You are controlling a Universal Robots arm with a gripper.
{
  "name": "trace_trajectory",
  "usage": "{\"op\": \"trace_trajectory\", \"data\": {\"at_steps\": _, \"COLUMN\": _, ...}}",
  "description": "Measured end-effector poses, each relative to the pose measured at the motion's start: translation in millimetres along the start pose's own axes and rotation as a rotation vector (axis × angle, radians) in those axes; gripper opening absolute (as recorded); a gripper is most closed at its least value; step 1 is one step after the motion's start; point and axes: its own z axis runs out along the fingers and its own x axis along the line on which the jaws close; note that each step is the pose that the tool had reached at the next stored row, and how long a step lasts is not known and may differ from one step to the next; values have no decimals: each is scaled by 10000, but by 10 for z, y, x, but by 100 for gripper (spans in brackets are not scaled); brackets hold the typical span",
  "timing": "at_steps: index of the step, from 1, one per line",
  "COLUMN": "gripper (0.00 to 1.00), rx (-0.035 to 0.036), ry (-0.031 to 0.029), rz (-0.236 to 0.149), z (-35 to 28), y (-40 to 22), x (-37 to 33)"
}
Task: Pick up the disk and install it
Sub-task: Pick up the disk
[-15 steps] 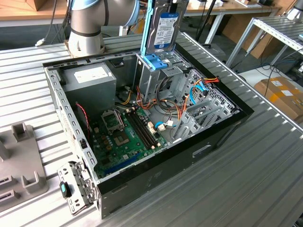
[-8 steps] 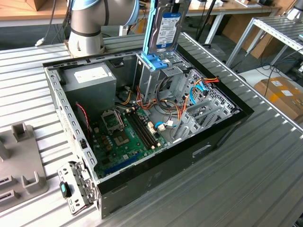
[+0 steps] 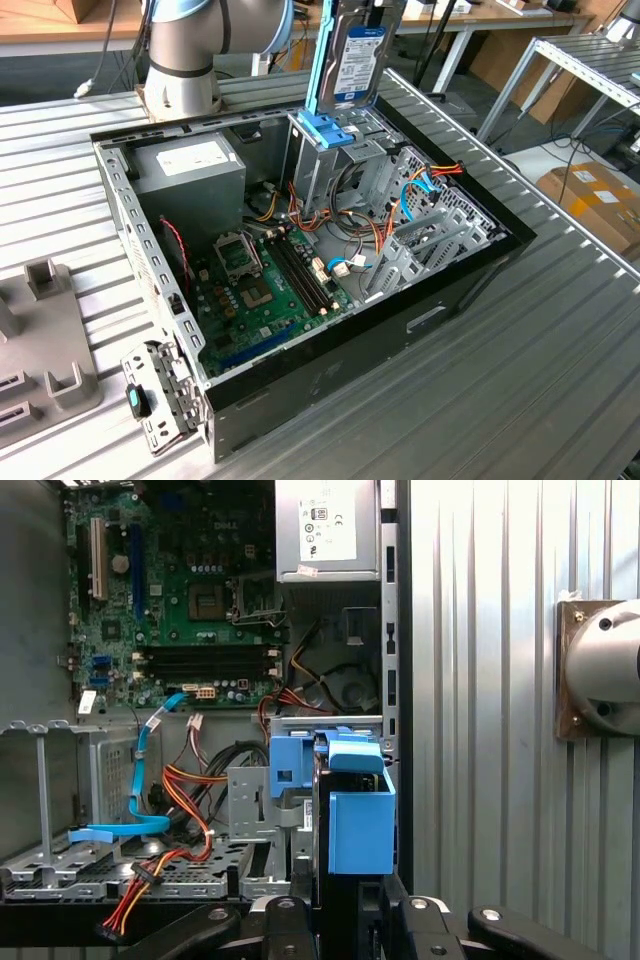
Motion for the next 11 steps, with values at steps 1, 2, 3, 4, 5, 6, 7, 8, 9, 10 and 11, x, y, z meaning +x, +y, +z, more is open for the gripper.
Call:
{"op": "trace_trajectory", "data": {"at_steps": 1, "gripper": 35, "rx": 0, "ry": 0, "rz": 1, "z": 0, "y": -7, "x": 0}}
{"op": "trace_trajectory", "data": {"at_steps": 2, "gripper": 35, "rx": 0, "ry": 0, "rz": 1, "z": 0, "y": -16, "x": 0}}
{"op": "trace_trajectory", "data": {"at_steps": 3, "gripper": 35, "rx": 0, "ry": 0, "rz": 0, "z": 1, "y": -22, "x": -1}}
{"op": "trace_trajectory", "data": {"at_steps": 4, "gripper": 35, "rx": 0, "ry": -1, "rz": 1, "z": 1, "y": -33, "x": -1}}
{"op": "trace_trajectory", "data": {"at_steps": 5, "gripper": 35, "rx": 0, "ry": 0, "rz": 1, "z": 1, "y": -42, "x": -1}}
{"op": "trace_trajectory", "data": {"at_steps": 6, "gripper": 35, "rx": 0, "ry": 0, "rz": 1, "z": 2, "y": -50, "x": -1}}
{"op": "trace_trajectory", "data": {"at_steps": 7, "gripper": 35, "rx": 0, "ry": -1, "rz": 1, "z": 2, "y": -60, "x": -2}}
{"op": "trace_trajectory", "data": {"at_steps": 8, "gripper": 35, "rx": 0, "ry": 1, "rz": 0, "z": 2, "y": -65, "x": -2}}
{"op": "trace_trajectory", "data": {"at_steps": 9, "gripper": 35, "rx": 0, "ry": 1, "rz": 1, "z": 2, "y": -65, "x": -2}}
{"op": "trace_trajectory", "data": {"at_steps": 10, "gripper": 35, "rx": 0, "ry": 1, "rz": 2, "z": 2, "y": -65, "x": -1}}
{"op": "trace_trajectory", "data": {"at_steps": 11, "gripper": 35, "rx": 0, "ry": 0, "rz": 1, "z": 2, "y": -66, "x": -1}}
